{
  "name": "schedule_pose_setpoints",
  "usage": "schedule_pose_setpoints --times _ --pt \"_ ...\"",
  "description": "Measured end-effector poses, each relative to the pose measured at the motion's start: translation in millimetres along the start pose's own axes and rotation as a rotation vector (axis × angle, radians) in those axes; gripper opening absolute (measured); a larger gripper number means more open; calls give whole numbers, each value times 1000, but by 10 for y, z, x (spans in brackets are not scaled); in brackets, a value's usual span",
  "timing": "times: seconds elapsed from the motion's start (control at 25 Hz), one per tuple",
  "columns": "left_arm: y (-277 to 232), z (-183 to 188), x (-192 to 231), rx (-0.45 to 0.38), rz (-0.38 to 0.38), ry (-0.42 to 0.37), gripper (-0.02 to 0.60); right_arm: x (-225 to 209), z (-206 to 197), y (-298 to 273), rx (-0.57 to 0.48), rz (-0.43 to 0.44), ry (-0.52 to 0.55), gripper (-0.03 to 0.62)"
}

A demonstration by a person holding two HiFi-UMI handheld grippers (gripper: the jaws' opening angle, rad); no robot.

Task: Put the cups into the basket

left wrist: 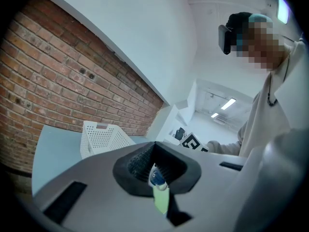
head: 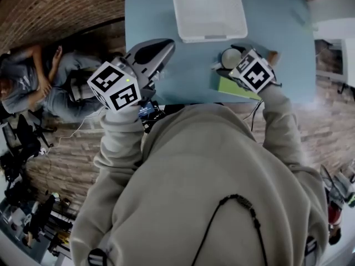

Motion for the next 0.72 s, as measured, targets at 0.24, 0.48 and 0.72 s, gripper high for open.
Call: schedule_pose_setpoints --times 0.24,0.48,0.72 --pt "-97 61 -45 -28 -21 -11 -2 -53 189 218 -43 2 7 431" --pt "-317 143 -134 -29 -9 -3 -2 -289 526 527 -88 27 47 431" --pt "-275 178 -9 -39 10 9 -2 -413 862 557 -98 19 88 431"
Point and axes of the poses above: the fingertips, and each gripper's own axes: y backward along the fingers, x to its left, z out of its top, the point moved 3 cm from there along y, backward along the fingers, and after that the axes turned 12 degrees about -y, right-handed, at the moved point
